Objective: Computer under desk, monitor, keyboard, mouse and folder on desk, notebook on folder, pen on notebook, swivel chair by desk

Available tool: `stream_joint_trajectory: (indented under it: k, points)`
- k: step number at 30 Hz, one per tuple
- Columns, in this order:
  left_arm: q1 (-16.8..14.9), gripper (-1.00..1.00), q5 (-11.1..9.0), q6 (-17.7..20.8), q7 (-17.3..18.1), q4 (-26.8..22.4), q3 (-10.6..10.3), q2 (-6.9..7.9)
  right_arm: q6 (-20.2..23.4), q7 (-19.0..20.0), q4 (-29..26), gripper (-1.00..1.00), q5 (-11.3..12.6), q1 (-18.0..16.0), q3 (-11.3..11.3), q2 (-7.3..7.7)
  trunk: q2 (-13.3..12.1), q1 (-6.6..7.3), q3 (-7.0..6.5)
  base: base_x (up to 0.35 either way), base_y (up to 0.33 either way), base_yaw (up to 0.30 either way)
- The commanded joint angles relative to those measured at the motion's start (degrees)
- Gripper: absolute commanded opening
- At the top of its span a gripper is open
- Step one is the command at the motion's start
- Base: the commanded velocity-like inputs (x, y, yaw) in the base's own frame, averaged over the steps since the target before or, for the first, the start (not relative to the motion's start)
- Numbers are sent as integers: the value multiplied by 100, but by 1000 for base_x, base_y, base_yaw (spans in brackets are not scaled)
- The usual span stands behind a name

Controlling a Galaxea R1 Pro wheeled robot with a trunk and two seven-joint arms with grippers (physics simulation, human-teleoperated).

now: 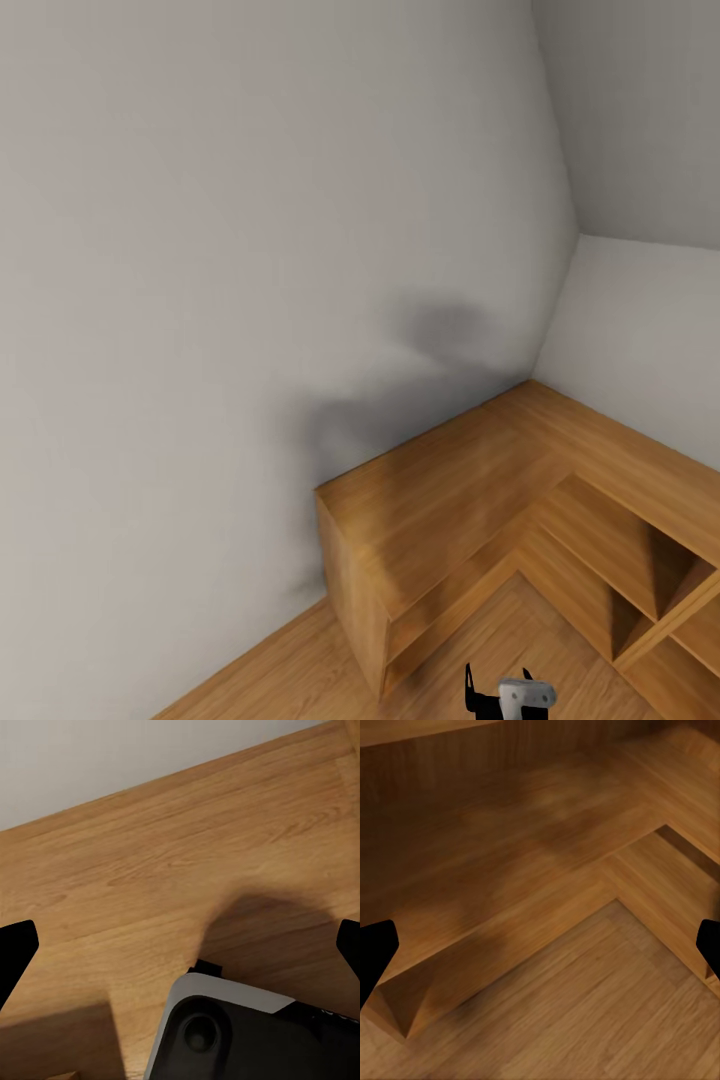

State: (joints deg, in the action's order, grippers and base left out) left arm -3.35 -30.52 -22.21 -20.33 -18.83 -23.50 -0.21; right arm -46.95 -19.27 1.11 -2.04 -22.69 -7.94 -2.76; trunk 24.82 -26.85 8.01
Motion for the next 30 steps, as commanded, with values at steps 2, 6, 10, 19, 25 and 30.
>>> stream_joint_trajectory:
  k: [2, 6, 10, 19, 25, 30]
  points:
    - [-3, 100, -33, -20, -41, -1, -49, 3, -7, -62, 12, 100, -23, -8, -41, -3, 11, -3, 11, 0, 0, -3]
    - [-3, 100, -33, -20, -41, 0, -49, 3, -7, -67, 12, 100, -23, -7, -41, -4, 11, -3, 11, 0, 0, -1]
    - [-5, 100, -33, -20, -42, 2, -49, 3, -7, -68, 12, 100, -24, -7, -41, -5, 11, -3, 11, 0, 0, 0]
    - [-5, 100, -33, -20, -41, 2, -49, 3, -7, -68, 12, 100, -25, -7, -41, -7, 11, -3, 11, 0, 0, 0]
    - [-6, 100, -33, -20, -41, 2, -49, 3, -7, -67, 15, 100, -25, -7, -41, -7, 11, -3, 11, 0, 0, 0]
    - [-6, 100, -33, -20, -41, 2, -47, 3, -7, -61, 13, 100, -29, -7, -37, 0, 11, -3, 11, 0, 0, -23]
